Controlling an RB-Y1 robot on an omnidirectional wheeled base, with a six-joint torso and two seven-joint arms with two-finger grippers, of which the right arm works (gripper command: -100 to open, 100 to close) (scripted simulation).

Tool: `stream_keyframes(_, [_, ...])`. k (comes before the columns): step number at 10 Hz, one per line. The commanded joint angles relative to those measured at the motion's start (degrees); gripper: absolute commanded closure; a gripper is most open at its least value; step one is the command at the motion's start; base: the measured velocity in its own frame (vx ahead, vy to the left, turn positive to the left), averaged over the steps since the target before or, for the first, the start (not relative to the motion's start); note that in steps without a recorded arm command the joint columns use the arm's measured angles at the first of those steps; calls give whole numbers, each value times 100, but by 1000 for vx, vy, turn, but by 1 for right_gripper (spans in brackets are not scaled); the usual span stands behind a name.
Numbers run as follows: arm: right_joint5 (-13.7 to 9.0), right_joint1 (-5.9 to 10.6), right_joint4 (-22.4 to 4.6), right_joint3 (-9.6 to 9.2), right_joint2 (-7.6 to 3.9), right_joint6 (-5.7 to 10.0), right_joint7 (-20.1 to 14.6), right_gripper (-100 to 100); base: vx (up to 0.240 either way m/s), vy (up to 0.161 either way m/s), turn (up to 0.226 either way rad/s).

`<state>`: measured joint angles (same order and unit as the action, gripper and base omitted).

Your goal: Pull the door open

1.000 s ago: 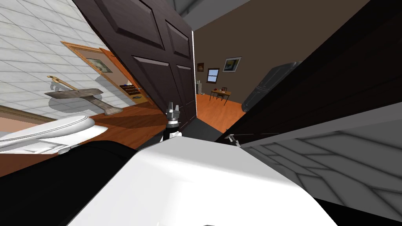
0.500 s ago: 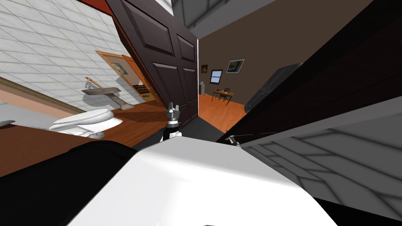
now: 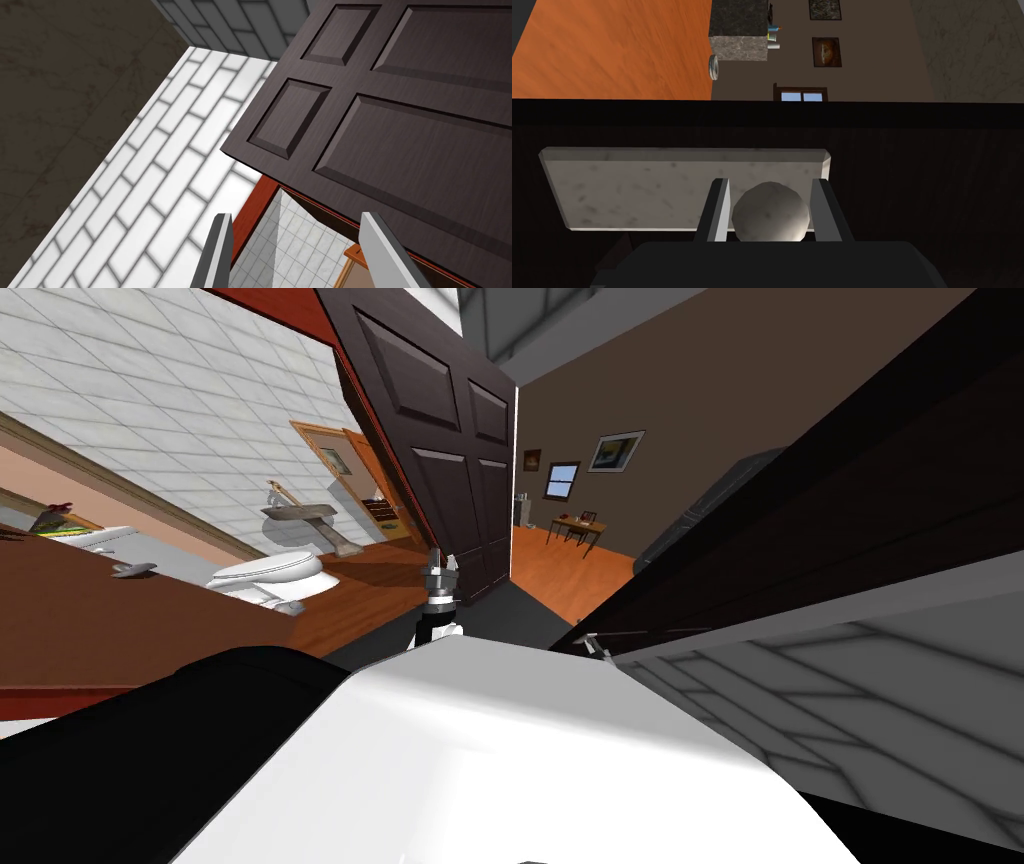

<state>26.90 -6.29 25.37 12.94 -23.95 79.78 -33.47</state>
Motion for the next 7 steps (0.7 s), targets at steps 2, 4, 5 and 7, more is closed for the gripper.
stream_keyframes(2, [22, 10, -144, 47, -50, 97, 15, 100, -218, -60, 166])
stream_keyframes(4, [40, 26, -209, 77, -75, 160, 20, 100, -219, -107, 172])
stream_keyframes(5, [48, 33, -238, 90, -86, 188, 22, 100, -181, -100, 188])
stream_keyframes(7, [61, 44, -284, 111, -104, 232, 25, 100, -172, -80, 145])
